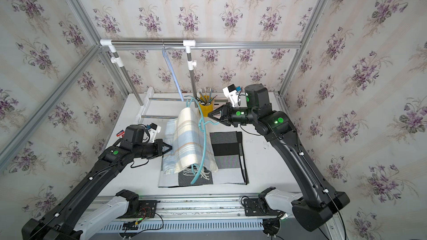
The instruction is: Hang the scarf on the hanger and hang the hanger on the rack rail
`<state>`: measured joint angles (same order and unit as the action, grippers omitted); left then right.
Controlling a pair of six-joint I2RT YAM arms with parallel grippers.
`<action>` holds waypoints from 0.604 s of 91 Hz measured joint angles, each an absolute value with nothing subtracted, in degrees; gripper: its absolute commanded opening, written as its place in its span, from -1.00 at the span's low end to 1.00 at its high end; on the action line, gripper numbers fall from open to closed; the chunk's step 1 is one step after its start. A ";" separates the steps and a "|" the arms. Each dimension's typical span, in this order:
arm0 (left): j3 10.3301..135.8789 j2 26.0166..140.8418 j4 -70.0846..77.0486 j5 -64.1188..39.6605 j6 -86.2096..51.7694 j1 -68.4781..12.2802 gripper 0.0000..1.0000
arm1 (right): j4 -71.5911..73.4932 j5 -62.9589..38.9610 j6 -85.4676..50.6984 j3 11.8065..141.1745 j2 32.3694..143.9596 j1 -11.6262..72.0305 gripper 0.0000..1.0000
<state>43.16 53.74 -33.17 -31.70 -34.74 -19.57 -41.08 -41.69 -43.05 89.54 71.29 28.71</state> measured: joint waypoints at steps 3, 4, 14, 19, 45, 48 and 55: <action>41.63 53.93 -31.90 -32.27 -35.46 -19.57 -1.00 | -41.95 -41.28 -42.81 90.06 71.57 28.71 -1.00; 41.01 54.00 -31.27 -32.49 -35.83 -19.57 -1.00 | -42.33 -41.10 -42.59 90.26 71.68 28.71 -1.00; 35.29 54.89 -25.52 -34.22 -39.38 -20.25 -1.00 | -45.15 -39.16 -41.43 91.18 72.44 28.71 -1.00; 32.99 55.88 -22.39 -34.74 -41.04 -20.82 -1.00 | -46.00 -38.35 -40.60 91.37 72.71 28.69 -1.00; 27.53 63.16 -6.26 -34.87 -44.95 -22.63 -1.00 | -49.19 -36.82 -39.03 94.85 75.40 28.64 -1.00; 27.00 64.27 -4.40 -34.85 -45.19 -22.81 -1.00 | -49.58 -36.71 -39.00 95.48 75.61 28.64 -1.00; 26.28 66.85 -0.38 -34.83 -46.11 -23.31 -1.00 | -50.89 -36.60 -38.94 97.71 76.36 28.64 -1.00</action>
